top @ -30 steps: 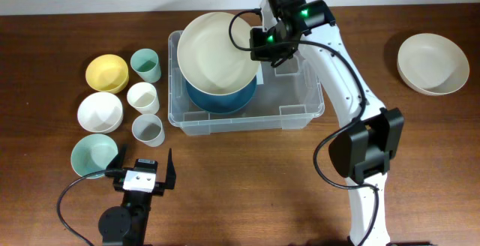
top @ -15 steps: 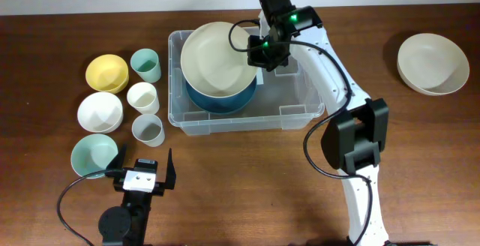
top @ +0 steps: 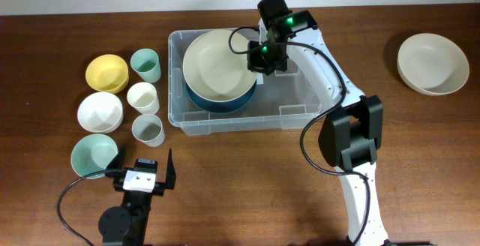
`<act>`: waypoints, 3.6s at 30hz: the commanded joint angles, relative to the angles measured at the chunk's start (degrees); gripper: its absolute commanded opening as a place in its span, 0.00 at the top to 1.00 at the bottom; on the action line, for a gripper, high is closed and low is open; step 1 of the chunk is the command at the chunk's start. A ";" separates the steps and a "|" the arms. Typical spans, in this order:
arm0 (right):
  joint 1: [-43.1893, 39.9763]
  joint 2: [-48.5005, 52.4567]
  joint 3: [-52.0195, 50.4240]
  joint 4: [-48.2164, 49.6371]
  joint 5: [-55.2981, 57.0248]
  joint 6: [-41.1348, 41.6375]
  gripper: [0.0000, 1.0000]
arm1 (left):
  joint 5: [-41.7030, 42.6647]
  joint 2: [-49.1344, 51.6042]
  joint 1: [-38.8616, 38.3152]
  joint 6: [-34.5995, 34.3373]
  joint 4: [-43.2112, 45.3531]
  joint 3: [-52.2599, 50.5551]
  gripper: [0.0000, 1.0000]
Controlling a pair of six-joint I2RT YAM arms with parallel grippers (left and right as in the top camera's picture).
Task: Pack container
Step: 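Carry the cream bowl over the bin and lower it onto the blue bowl, then open the right gripper and raise it out of the bin to the right, then lower the right gripper onto the rim of the second cream bowl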
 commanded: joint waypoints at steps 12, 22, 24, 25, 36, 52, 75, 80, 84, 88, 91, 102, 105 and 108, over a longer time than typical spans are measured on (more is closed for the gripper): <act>0.07 0.76 -0.22 -1.66 -0.59 0.50 0.89 | -0.20 -0.04 0.22 0.28 -0.46 -0.11 0.00; 0.07 0.76 -0.22 -1.66 -2.54 0.50 0.96 | -0.20 -0.04 0.22 0.28 -0.46 -0.11 0.00; 0.07 0.76 -0.22 -1.66 -2.54 0.50 0.96 | -0.20 -0.04 0.22 0.28 -0.46 -0.11 0.00; 0.07 0.76 -0.22 -1.66 -2.54 0.50 0.96 | -0.20 -0.04 0.22 0.28 -0.46 -0.11 0.00; 0.07 0.76 -0.22 -2.23 -3.39 0.46 0.96 | -0.20 -0.04 0.22 0.28 -0.46 -0.11 0.00; -5.20 -1.22 6.73 -2.51 -2.73 -2.82 0.64 | -0.20 -0.04 0.22 0.28 -0.46 -0.11 0.00; -37.33 -2.93 35.50 -29.94 22.38 12.61 0.01 | -0.20 -0.04 0.22 0.28 -0.46 -0.11 0.00; -46.07 -2.73 31.65 -30.38 20.26 20.70 0.01 | -0.20 -0.04 0.22 0.28 -0.46 -0.11 0.00; -50.36 -2.64 24.68 -29.92 17.92 24.02 0.01 | -0.20 -0.04 0.22 0.28 -0.46 -0.11 0.00; -52.02 -2.62 15.37 -24.52 17.38 24.04 0.01 | -0.20 -0.04 0.22 0.28 -0.46 -0.11 0.00; -52.24 -2.62 9.38 -19.98 16.87 24.02 0.01 | -0.20 -0.04 0.22 0.28 -0.46 -0.11 0.00; -52.26 -2.62 -4.37 -2.99 15.43 20.76 0.01 | -0.20 -0.04 0.22 0.28 -0.46 -0.11 0.00; -52.24 -2.56 -6.27 -1.51 15.45 20.79 0.01 | -0.20 -0.04 0.22 0.28 -0.46 -0.11 0.00; -52.26 -2.23 -6.99 -1.16 15.45 20.79 0.01 | -0.20 -0.04 0.22 0.28 -0.46 -0.11 0.00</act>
